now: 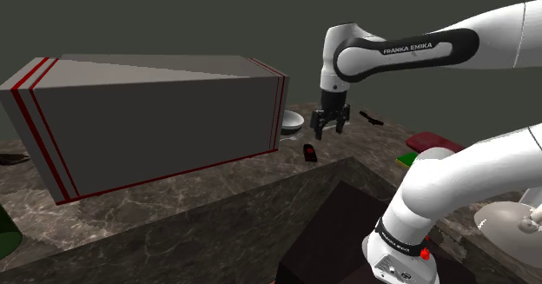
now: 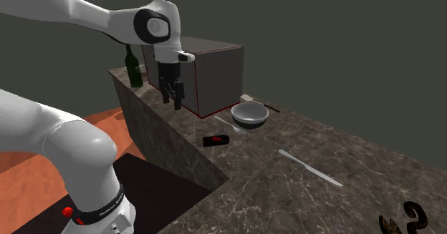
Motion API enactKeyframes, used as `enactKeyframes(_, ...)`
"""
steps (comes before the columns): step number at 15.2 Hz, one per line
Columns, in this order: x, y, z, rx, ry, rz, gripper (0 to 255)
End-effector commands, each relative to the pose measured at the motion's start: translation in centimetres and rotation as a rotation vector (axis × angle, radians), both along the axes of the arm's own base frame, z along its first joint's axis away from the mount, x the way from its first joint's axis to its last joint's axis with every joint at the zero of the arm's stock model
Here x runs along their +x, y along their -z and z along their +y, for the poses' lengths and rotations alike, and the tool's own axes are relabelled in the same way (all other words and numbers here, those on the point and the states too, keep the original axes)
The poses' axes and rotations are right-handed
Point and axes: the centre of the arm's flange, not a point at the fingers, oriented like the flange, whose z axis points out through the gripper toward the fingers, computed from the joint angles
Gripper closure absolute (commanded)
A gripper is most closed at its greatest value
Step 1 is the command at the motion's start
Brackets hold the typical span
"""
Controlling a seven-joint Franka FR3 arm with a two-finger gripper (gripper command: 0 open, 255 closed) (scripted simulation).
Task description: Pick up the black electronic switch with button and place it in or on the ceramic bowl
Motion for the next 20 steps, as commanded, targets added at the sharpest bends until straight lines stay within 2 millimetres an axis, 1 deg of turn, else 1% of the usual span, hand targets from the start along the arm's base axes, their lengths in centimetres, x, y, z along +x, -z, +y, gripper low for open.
enactKeyframes(1,0.8,2.1,-1.0,-0.021,0.057,-0.029,0)
enactKeyframes(7,3.5,7.9,-4.1,-0.084,0.225,-0.103,0)
enactKeyframes(14,6.5,14.0,-8.8,-0.156,0.420,-0.189,0)
enactKeyframes(20,6.5,17.1,-9.3,-0.156,0.420,-0.189,0)
